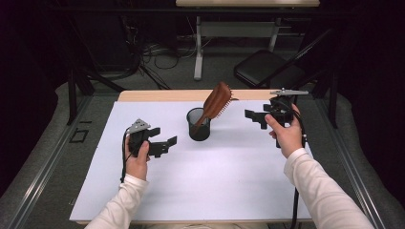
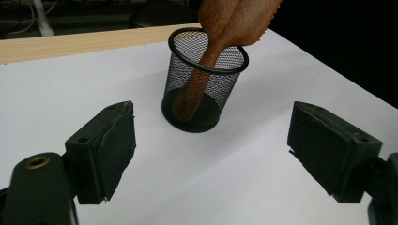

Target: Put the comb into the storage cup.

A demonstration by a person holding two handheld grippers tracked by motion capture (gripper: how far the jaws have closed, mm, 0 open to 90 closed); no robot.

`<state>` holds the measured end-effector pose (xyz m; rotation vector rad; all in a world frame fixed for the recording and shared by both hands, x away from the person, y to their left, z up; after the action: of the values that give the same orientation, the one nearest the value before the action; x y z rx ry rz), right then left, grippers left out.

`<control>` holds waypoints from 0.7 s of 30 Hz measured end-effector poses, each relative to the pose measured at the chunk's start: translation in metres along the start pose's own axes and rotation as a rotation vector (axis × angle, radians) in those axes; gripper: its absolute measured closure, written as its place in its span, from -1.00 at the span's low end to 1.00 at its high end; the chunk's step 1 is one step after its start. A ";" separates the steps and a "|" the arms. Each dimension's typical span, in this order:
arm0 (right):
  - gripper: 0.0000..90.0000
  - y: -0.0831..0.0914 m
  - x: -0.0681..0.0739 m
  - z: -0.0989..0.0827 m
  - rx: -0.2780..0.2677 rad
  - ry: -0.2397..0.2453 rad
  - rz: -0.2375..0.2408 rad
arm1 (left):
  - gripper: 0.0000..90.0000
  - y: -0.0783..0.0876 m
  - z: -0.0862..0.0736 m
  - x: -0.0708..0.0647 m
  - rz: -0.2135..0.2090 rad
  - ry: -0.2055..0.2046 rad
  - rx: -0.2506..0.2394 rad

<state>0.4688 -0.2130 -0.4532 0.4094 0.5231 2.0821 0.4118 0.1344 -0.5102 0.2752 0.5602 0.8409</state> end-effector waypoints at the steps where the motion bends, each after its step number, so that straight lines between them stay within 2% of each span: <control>1: -0.69 0.001 0.001 -0.002 -0.002 0.001 0.003 | -0.65 0.002 0.000 0.001 0.000 0.002 -0.001; 7: -0.69 0.009 0.006 -0.017 -0.009 -0.006 0.035 | -0.65 0.011 -0.005 0.008 0.005 0.010 -0.004; 21: -0.69 0.015 0.014 -0.053 0.000 -0.001 0.057 | -0.65 0.021 -0.017 0.017 -0.004 0.016 -0.001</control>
<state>0.4259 -0.2197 -0.4899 0.4304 0.5165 2.1364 0.3980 0.1611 -0.5208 0.2668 0.5754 0.8402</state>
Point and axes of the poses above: each handheld gripper's, and its own axes: y roughly backward along the jaws, z roughly out of its top, x roughly to its left, the point moved 7 cm from there along -y, roughly forward along the jaws, and after that the axes turned 8 degrees about y, right-handed, at the moved point
